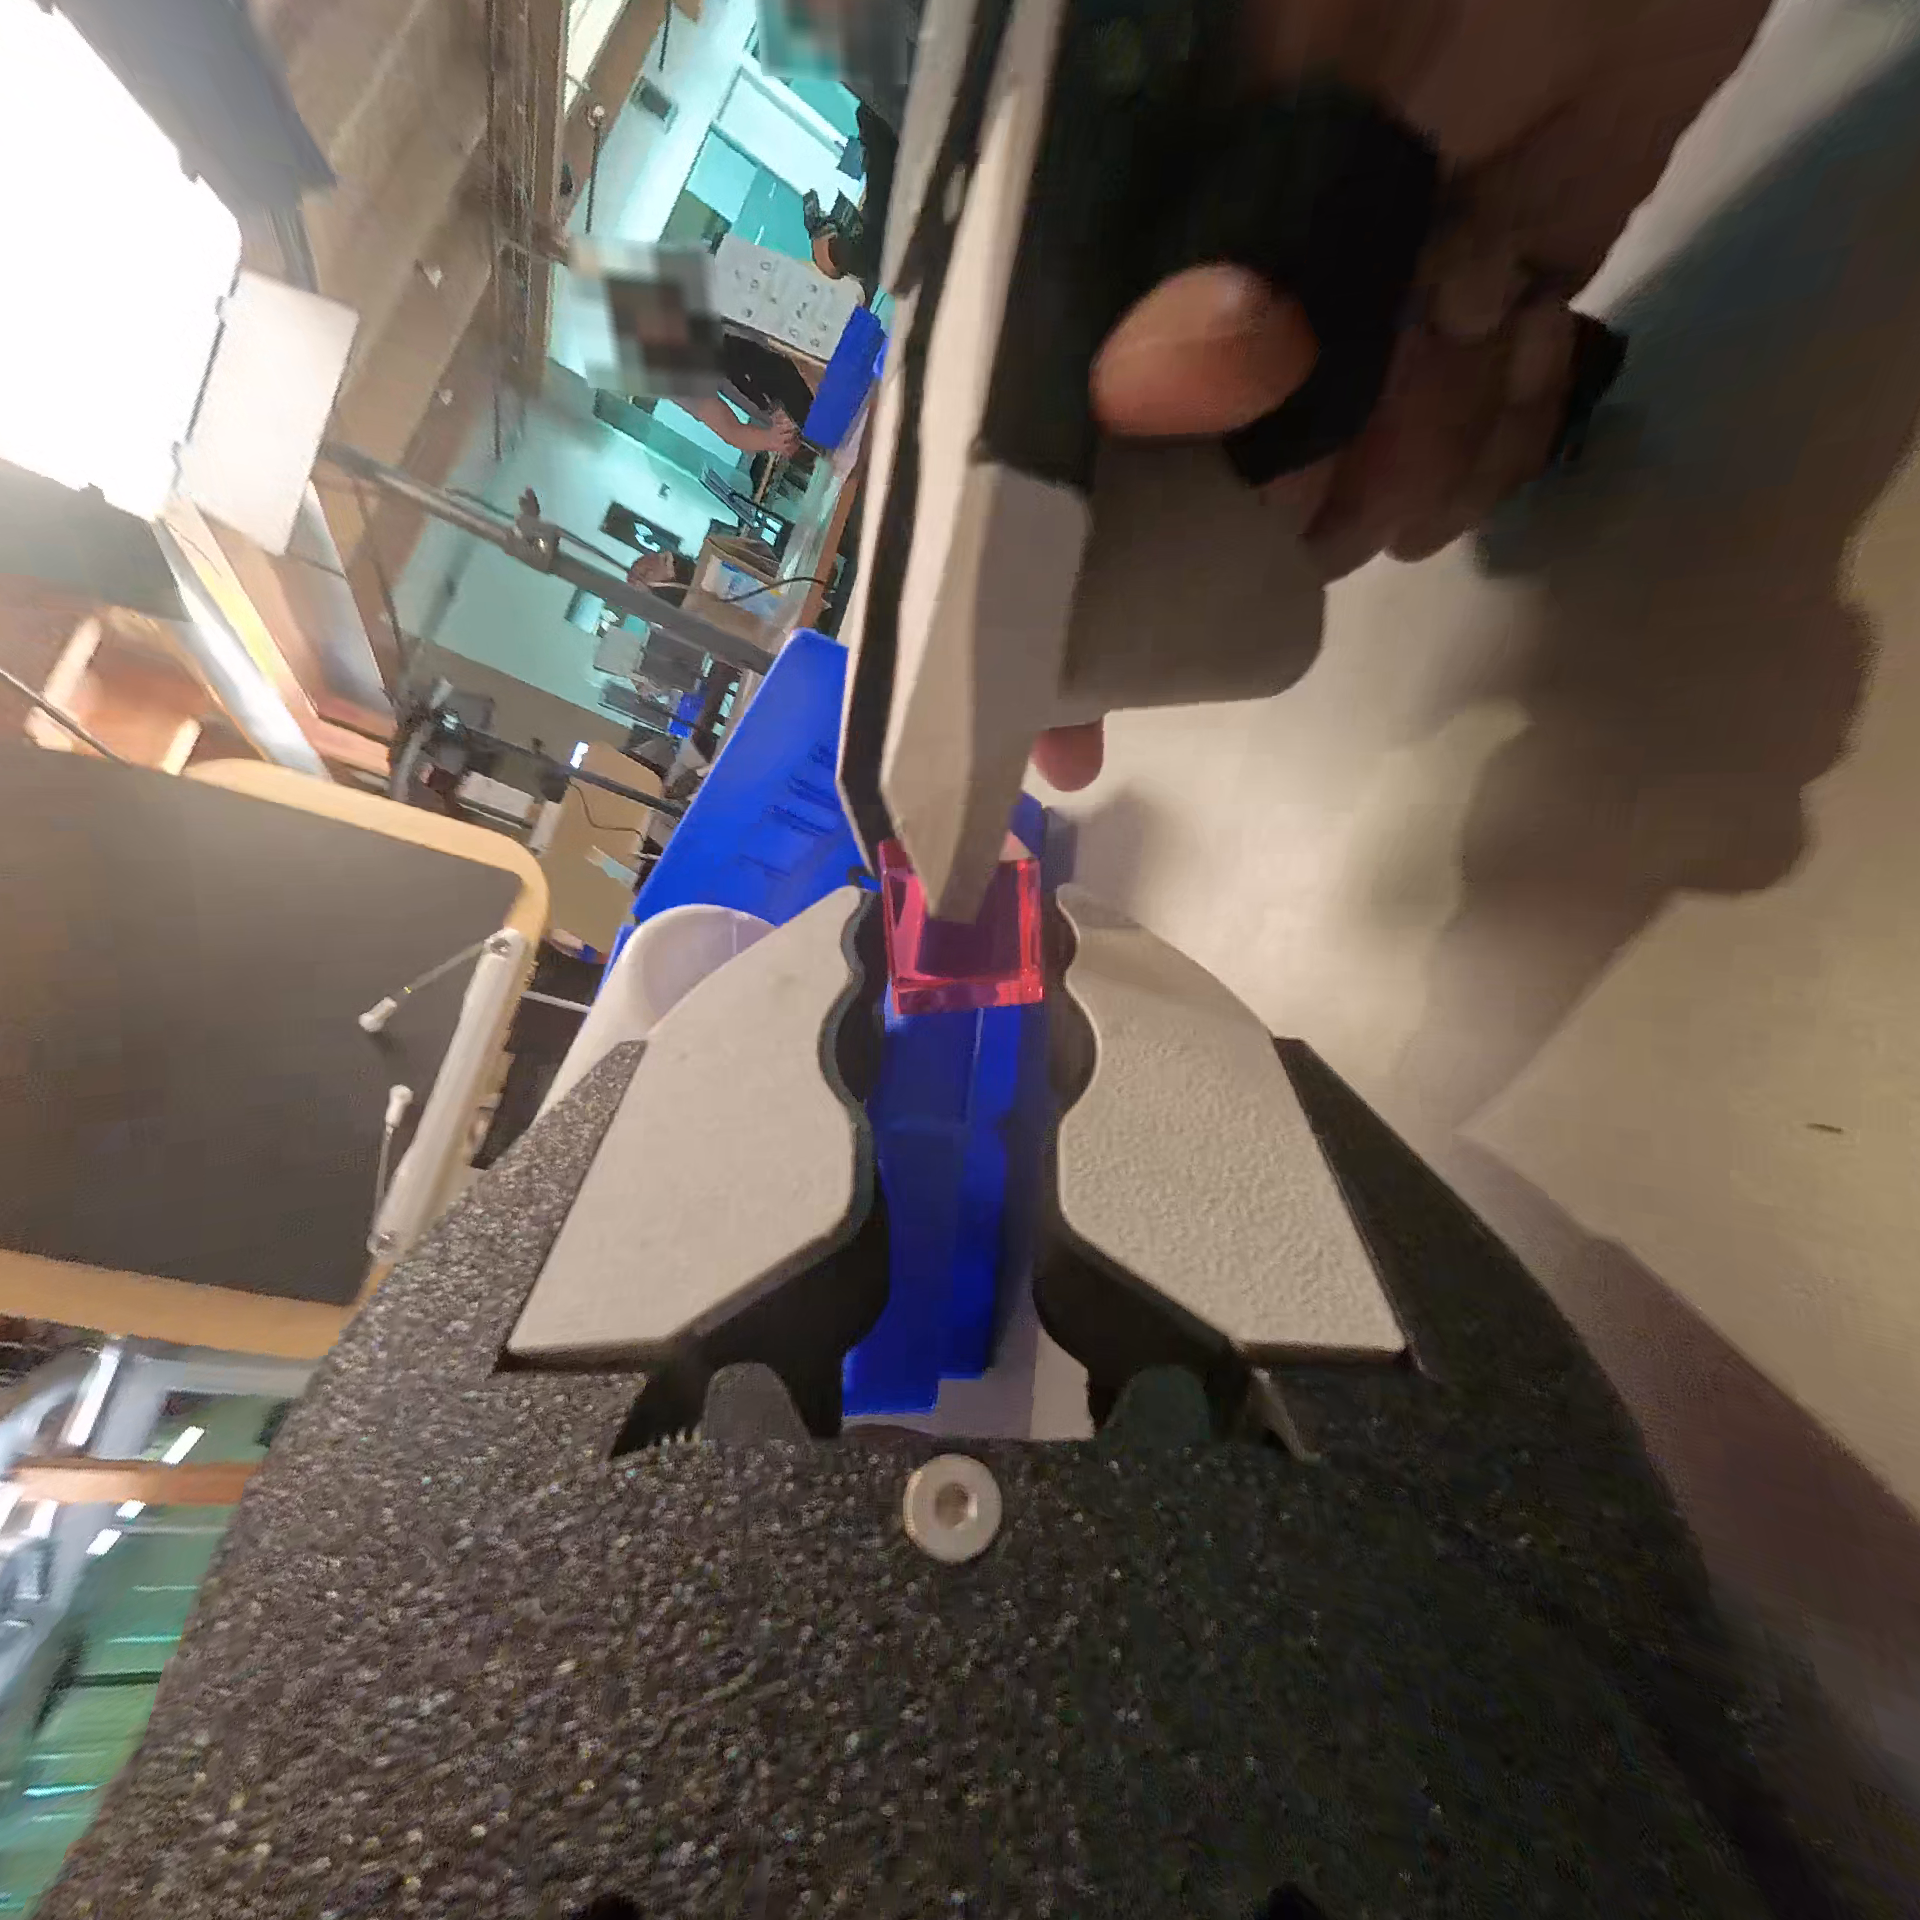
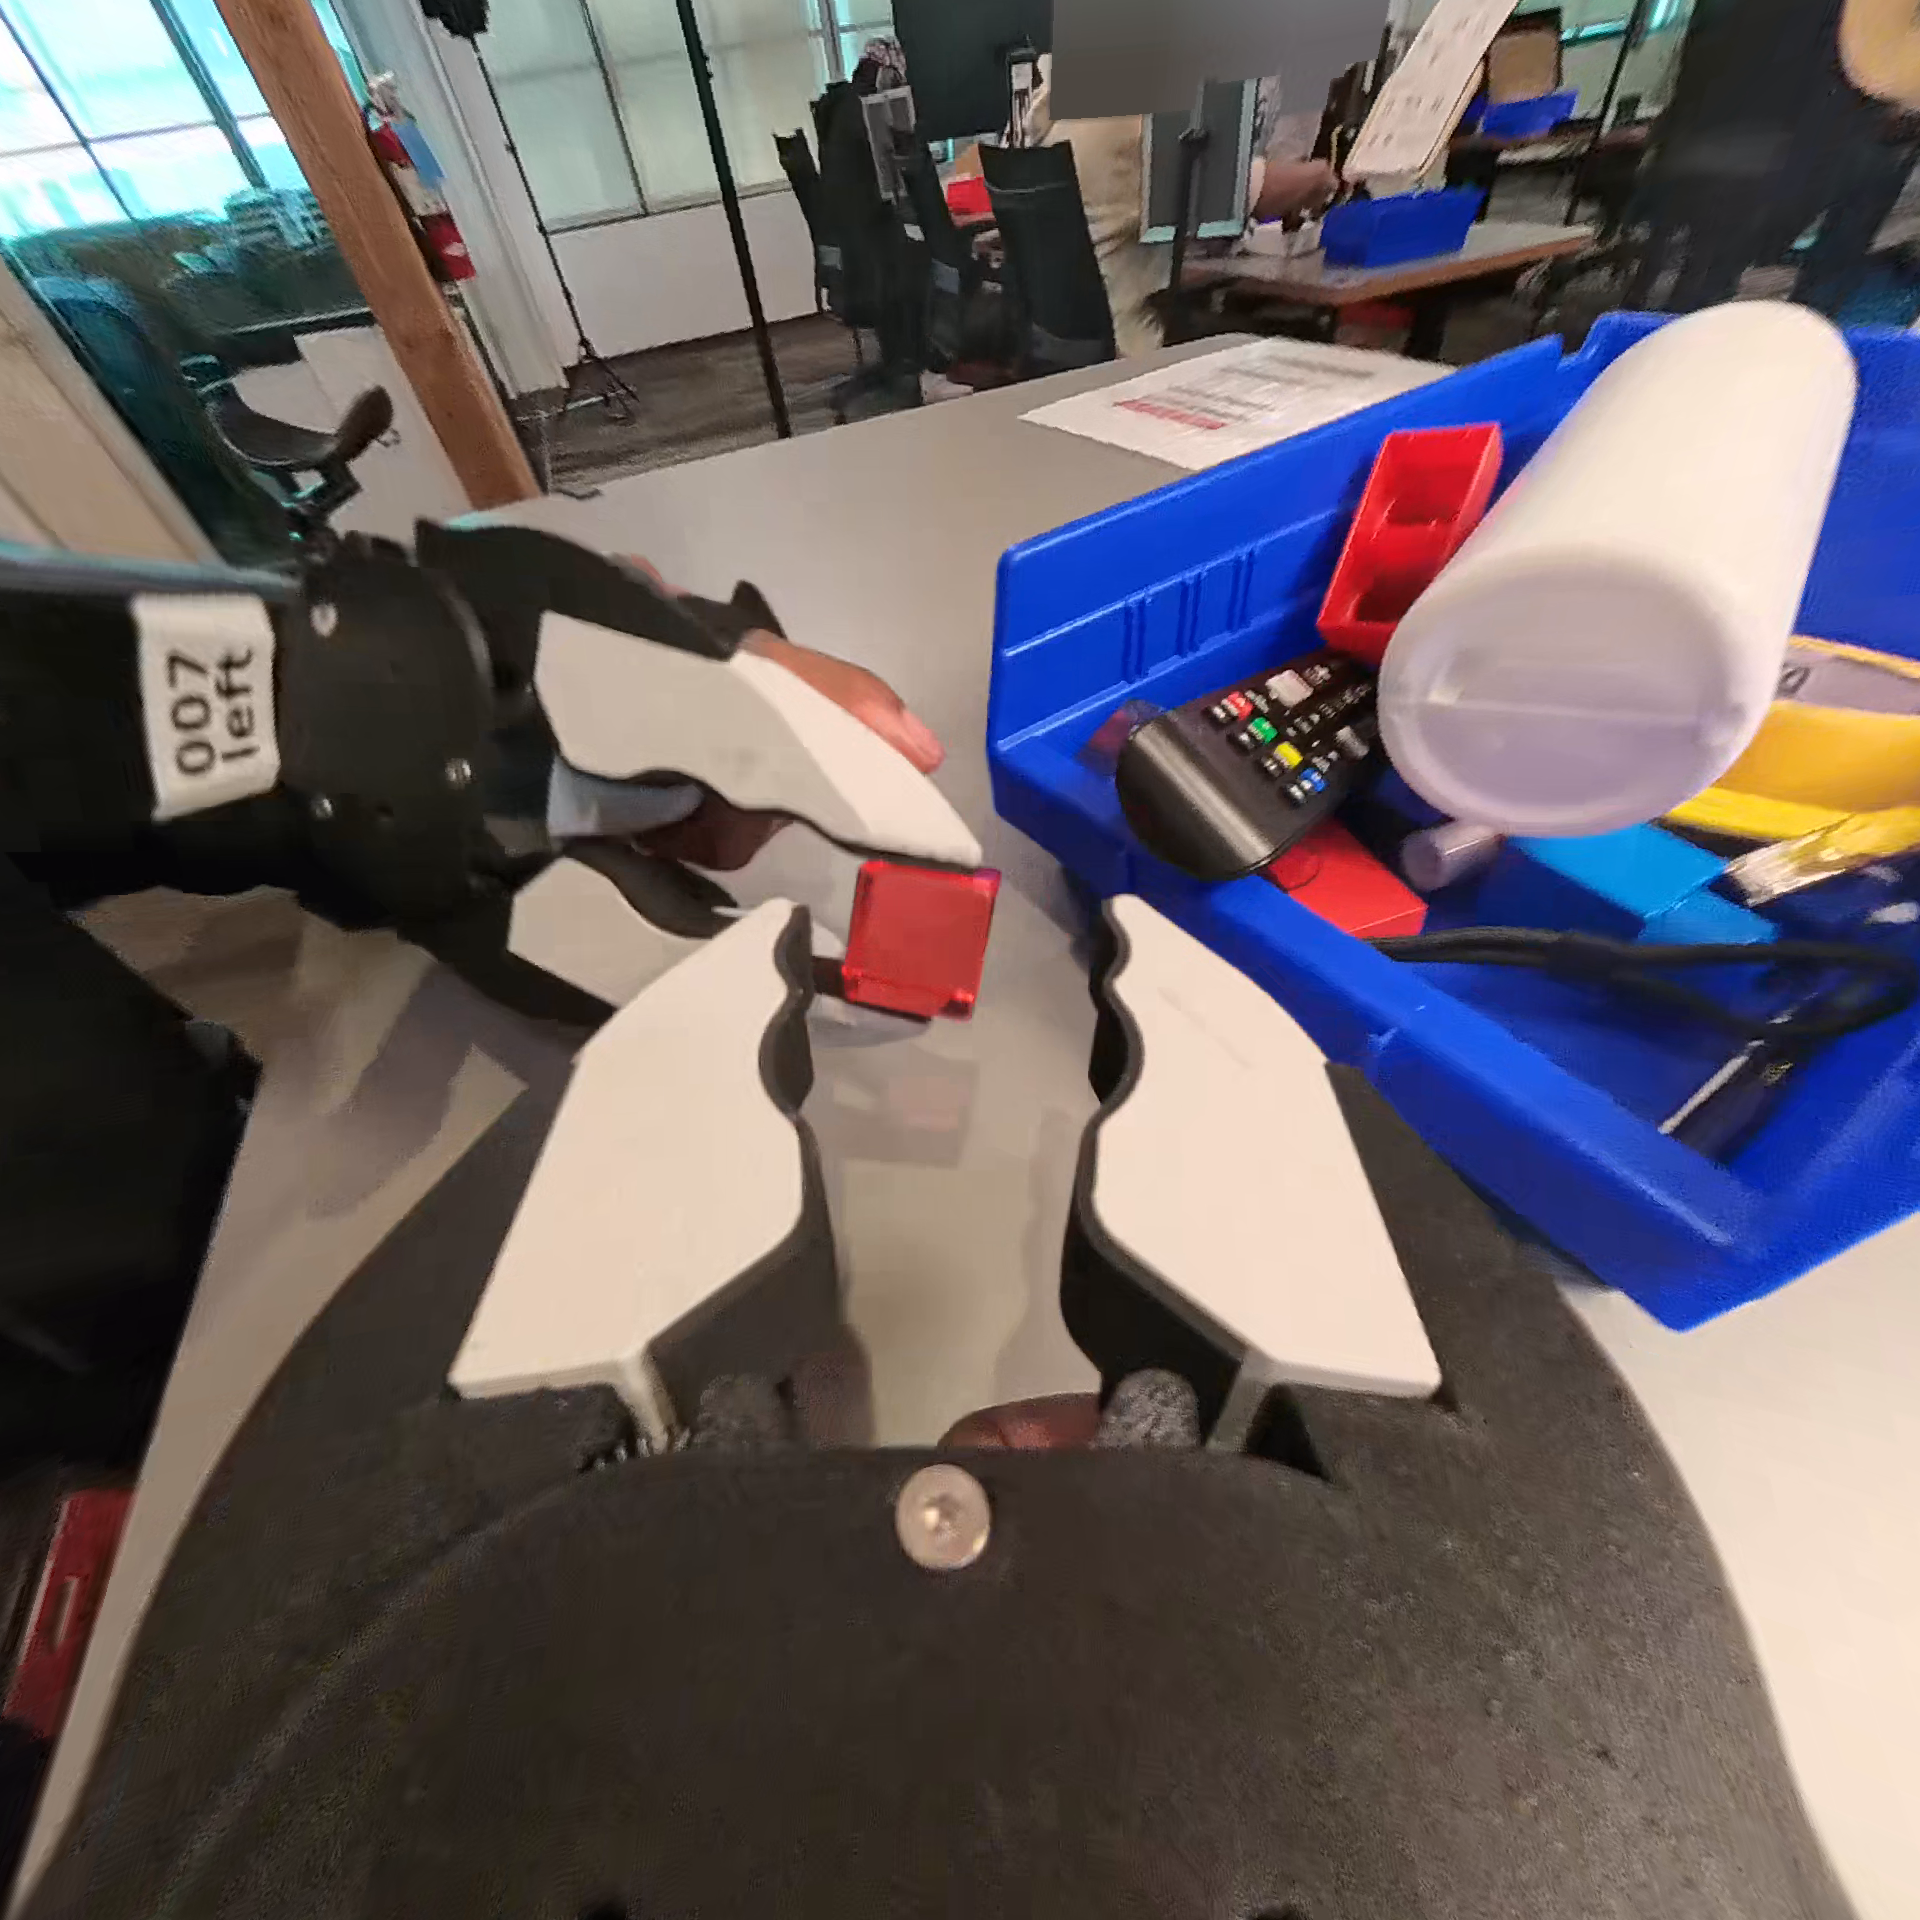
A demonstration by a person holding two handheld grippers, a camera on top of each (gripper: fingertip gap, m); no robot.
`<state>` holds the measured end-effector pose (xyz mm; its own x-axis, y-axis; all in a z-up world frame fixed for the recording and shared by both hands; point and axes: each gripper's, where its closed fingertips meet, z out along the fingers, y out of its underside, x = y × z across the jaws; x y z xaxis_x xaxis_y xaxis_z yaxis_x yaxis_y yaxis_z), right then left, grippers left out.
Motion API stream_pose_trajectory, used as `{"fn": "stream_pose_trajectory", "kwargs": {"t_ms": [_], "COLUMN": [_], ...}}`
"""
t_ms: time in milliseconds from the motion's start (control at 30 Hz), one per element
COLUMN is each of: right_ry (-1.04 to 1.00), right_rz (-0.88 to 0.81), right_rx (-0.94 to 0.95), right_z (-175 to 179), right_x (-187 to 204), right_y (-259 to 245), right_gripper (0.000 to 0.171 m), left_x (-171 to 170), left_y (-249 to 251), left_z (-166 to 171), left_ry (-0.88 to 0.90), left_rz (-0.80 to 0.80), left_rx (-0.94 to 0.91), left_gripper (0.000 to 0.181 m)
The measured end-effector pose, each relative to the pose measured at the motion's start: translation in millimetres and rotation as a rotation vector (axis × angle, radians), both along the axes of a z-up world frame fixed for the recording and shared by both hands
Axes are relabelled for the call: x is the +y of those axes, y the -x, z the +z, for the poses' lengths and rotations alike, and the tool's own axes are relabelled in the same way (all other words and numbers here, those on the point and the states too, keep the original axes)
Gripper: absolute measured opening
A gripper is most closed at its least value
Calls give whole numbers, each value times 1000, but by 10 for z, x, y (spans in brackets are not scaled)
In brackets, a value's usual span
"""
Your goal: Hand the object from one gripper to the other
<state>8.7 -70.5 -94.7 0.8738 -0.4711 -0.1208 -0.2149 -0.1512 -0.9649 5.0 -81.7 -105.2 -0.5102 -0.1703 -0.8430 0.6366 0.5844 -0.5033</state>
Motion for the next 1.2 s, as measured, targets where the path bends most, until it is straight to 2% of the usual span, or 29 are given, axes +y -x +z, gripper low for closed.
{"fn": "stream_pose_trajectory", "kwargs": {"t_ms": [100, 200, 267, 467, 567, 667, 700, 767, 867, 1067, 1200], "right_ry": [89, 205, 308, 525, 563, 563, 568, 592, 543, 236, 28], "right_rz": [2, -73, -125, -178, -162, -131, -122, -107, -91, -70, -36], "right_rx": [-34, -201, -358, -715, -804, -895, -923, -942, -833, -314, -29], "right_z": [-103, -110, -95, -60, -64, -35, -32, -66, -93, -52, -9], "right_x": [39, -7, -66, -69, -8, 74, 97, 117, 89, -16, -19], "right_y": [26, -43, -96, -85, -29, 62, 89, 108, 89, -20, -36], "right_gripper": [29, 28, 27, 26, 27, 27, 27, 26, 29, 47, 52], "left_x": [-18, 8, 36, 82, 78, 19, 2, -11, 36, 143, 82], "left_y": [27, -19, -51, -48, -25, 86, 126, 157, 24, -207, -126], "left_z": [-39, -48, -35, 62, 78, -2, -40, -85, -97, 47, 46], "left_ry": [-36, -13, 35, 289, 363, 353, 335, 314, 278, 157, 43], "left_rz": [-5, -1, 0, -41, -69, -93, -97, -101, -43, 82, 75], "left_rx": [-50, 45, 209, 923, 1137, 1284, 1307, 1273, 1023, 366, 69], "left_gripper": [28, 33, 39, 47, 49, 51, 46, 29, 28, 28, 28]}}
